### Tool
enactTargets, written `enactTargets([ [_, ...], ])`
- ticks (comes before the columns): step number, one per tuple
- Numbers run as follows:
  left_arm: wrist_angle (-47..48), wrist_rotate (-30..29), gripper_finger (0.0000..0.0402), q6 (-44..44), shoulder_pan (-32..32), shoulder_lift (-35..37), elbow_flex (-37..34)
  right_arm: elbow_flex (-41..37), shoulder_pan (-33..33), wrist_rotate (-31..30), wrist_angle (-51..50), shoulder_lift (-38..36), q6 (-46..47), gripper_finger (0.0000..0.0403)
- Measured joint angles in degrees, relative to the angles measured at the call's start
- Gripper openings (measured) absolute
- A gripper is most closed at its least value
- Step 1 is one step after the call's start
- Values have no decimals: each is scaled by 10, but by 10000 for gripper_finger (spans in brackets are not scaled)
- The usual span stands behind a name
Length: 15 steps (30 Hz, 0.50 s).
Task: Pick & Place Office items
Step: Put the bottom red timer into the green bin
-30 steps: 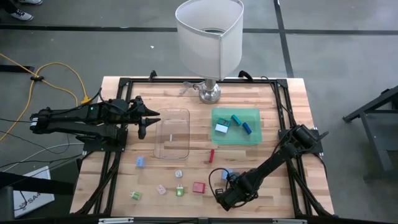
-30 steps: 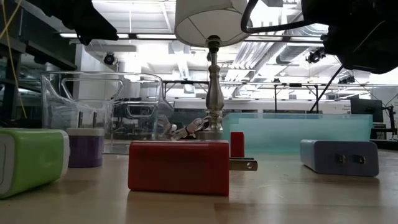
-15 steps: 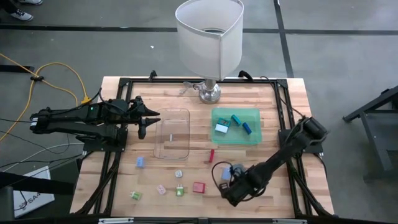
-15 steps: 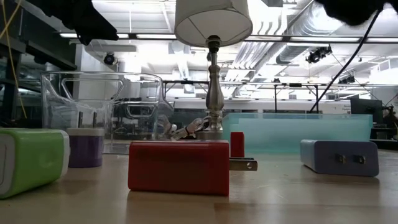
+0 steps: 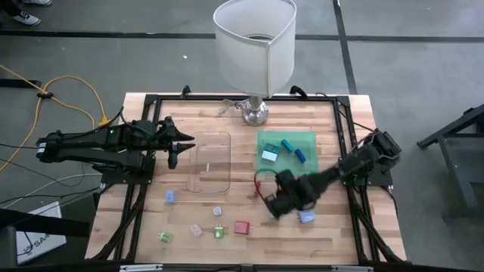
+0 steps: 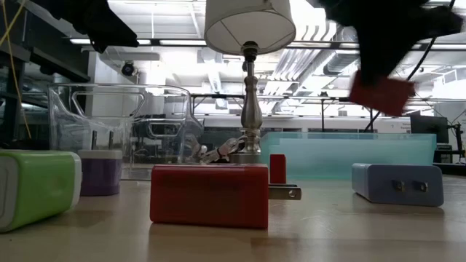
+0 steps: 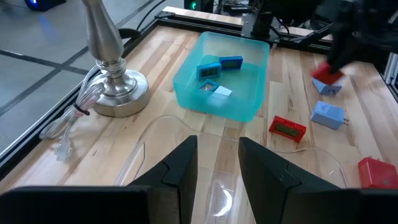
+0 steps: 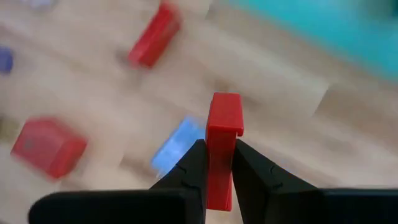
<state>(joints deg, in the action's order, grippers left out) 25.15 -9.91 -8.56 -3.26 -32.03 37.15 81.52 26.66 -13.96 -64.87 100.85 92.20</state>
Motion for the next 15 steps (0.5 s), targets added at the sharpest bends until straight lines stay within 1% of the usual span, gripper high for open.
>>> enactTargets([
  [4, 0, 0, 110, 0, 0, 0, 0, 0, -66, -7, -28, -16, -90, 47],
  [9, -2, 0, 110, 0, 0, 0, 0, 0, -144, -8, -33, -25, -207, 47],
  [12, -3, 0, 110, 0, 0, 0, 0, 0, -186, -8, -49, -26, -258, 47],
  [15, -4, 0, 110, 0, 0, 0, 0, 0, -226, -9, -74, -25, -289, 48],
])
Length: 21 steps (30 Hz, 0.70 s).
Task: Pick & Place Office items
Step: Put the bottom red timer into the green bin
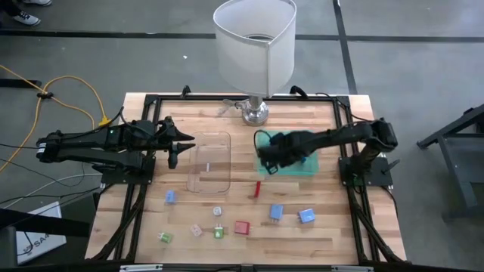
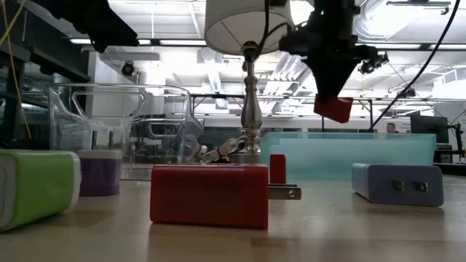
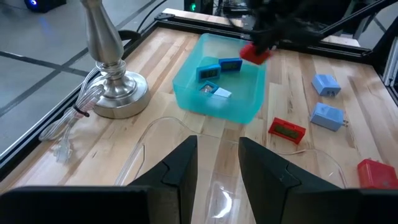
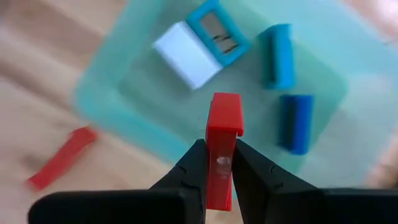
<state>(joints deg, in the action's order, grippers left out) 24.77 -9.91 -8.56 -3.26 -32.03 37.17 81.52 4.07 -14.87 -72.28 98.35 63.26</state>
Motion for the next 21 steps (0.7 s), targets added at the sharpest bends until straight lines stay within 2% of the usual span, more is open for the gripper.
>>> enactTargets([
  [7, 0, 0, 110, 0, 0, 0, 0, -2, -62, 12, 9, 8, -63, 48],
  [21, -7, 0, 110, 0, 0, 0, 0, -95, -91, 64, 102, 50, -96, 48],
])
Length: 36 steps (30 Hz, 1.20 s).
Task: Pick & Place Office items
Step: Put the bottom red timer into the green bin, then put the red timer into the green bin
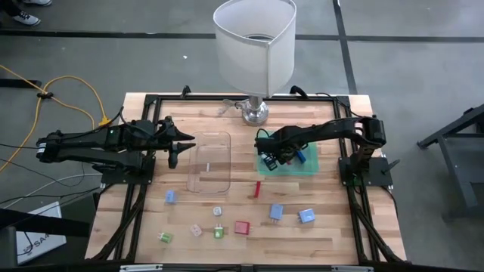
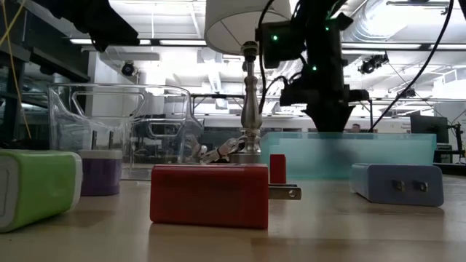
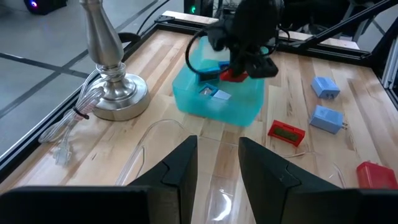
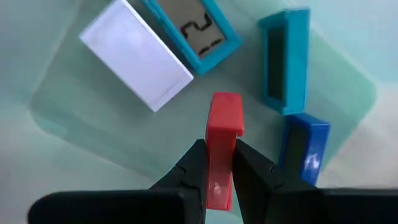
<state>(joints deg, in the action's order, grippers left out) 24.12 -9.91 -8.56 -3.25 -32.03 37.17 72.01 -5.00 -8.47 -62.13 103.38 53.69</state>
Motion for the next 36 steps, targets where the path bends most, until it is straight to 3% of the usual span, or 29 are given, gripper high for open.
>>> enactTargets([
  [17, -3, 0, 110, 0, 0, 0, 0, -23, 1, 9, 46, 16, -10, 50],
  [28, -3, 0, 110, 0, 0, 0, 0, -23, 1, 9, 46, 16, -13, 100],
  [36, -3, 0, 110, 0, 0, 0, 0, -23, 1, 10, 46, 16, -13, 111],
])
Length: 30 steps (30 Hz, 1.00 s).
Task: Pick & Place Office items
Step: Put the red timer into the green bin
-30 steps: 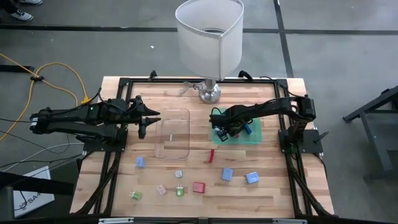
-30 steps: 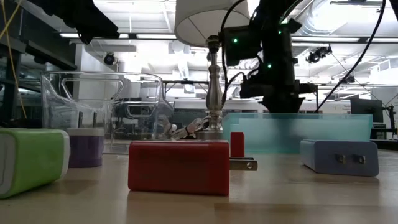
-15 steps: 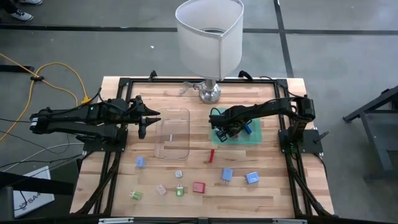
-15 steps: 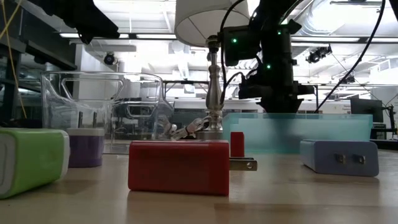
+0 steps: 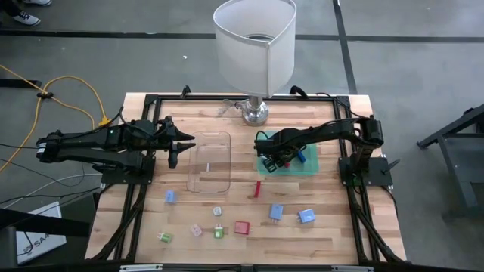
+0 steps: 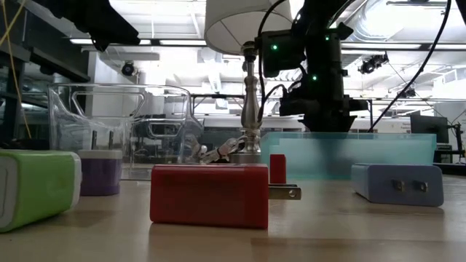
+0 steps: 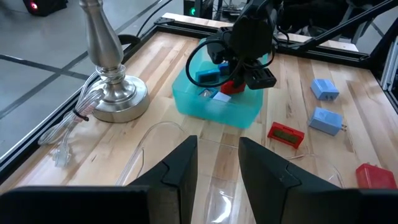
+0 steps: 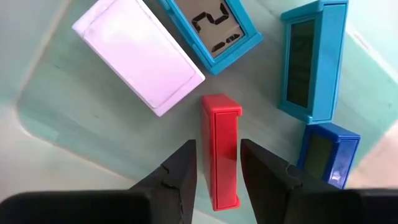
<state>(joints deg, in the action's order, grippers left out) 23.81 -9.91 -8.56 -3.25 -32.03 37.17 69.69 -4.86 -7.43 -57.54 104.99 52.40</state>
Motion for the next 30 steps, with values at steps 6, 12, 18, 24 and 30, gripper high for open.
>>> enactTargets([
  [6, 0, 0, 110, 0, 0, 0, 0, 4, 0, 1, 4, -22, 0, 112],
  [12, -1, 0, 110, 0, 0, 0, 0, 15, 0, 2, 12, -57, -2, 112],
  [18, -2, 0, 110, 0, 0, 0, 0, 16, 0, -1, 24, -98, -2, 112],
  [24, -3, 0, 110, 0, 0, 0, 0, 16, 8, -15, 29, -118, -30, 112],
  [30, -3, 0, 110, 0, 0, 0, 0, 16, 28, -20, 66, -120, -114, 112],
])
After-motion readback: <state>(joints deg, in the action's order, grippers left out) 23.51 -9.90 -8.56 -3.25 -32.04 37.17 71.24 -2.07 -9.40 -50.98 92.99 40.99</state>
